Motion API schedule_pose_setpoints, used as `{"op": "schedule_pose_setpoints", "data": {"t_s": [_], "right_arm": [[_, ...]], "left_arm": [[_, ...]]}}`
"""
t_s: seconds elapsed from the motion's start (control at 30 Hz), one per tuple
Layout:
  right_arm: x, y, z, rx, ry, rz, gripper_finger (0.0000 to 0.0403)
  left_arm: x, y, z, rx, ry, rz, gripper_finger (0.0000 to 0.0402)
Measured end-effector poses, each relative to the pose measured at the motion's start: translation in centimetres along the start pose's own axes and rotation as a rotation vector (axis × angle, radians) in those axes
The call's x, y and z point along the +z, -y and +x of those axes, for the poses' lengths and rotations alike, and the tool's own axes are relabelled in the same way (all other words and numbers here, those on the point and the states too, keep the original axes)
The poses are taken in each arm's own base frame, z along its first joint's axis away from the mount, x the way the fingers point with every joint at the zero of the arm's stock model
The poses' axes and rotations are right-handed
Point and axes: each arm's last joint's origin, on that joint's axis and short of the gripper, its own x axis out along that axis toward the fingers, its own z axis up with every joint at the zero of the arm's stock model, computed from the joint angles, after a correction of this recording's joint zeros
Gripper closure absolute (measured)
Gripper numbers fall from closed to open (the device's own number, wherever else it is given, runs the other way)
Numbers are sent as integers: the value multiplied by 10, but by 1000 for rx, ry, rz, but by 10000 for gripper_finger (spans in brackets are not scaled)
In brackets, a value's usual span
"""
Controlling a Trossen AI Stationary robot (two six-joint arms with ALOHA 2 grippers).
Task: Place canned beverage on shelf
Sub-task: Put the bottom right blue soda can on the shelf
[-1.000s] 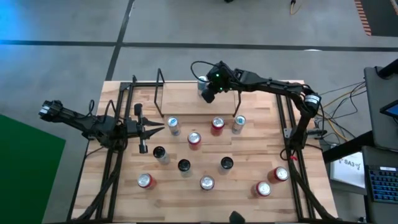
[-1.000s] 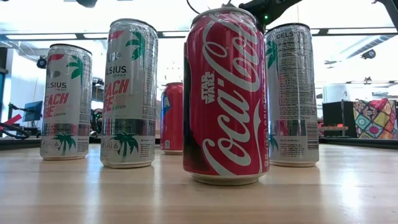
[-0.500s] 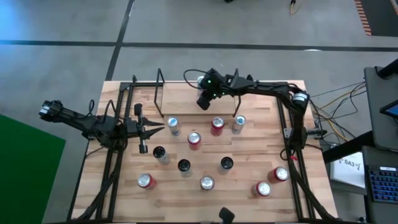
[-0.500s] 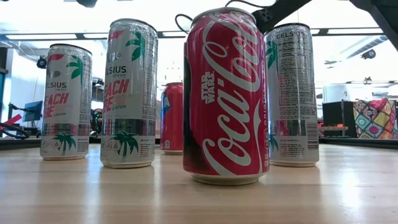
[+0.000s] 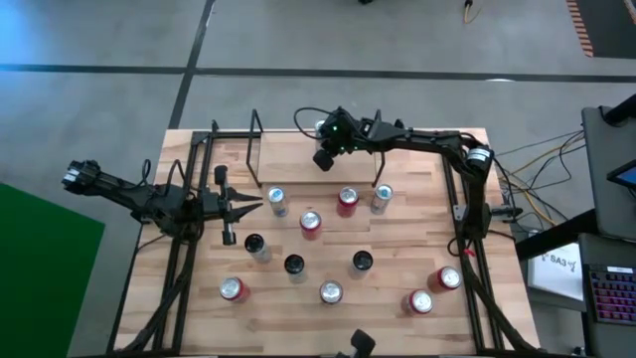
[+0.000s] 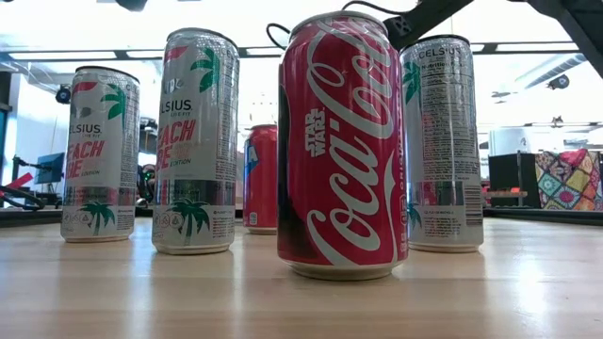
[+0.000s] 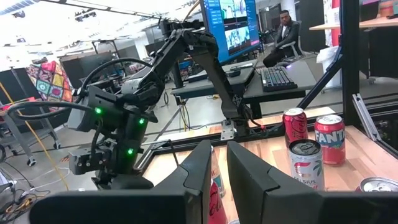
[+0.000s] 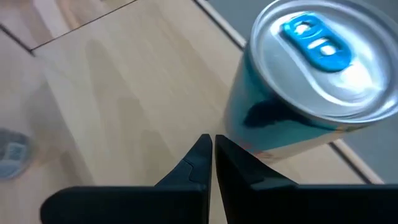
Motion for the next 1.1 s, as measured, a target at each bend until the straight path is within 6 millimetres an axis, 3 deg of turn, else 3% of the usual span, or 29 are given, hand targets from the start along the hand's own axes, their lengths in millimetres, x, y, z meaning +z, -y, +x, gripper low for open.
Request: {"op": "schedule_pose_setpoints", "data": {"t_s": [0.23,0.4,0.6,1.1], "right_arm": [[3,-4,-26,23,-33,32,391],[4,10,-46,-47,-62,43,391],[5,22,-41,-40,-64,39,391],[10,20,-27,26,13,5,391]], "left_arm": [[0,0,0,-1,-4,2,364],[-1,1,2,-3,-12,10,364],[-2,1,2,-2,-12,18,364],[-2,2,3,-2,-15,27,364]]}}
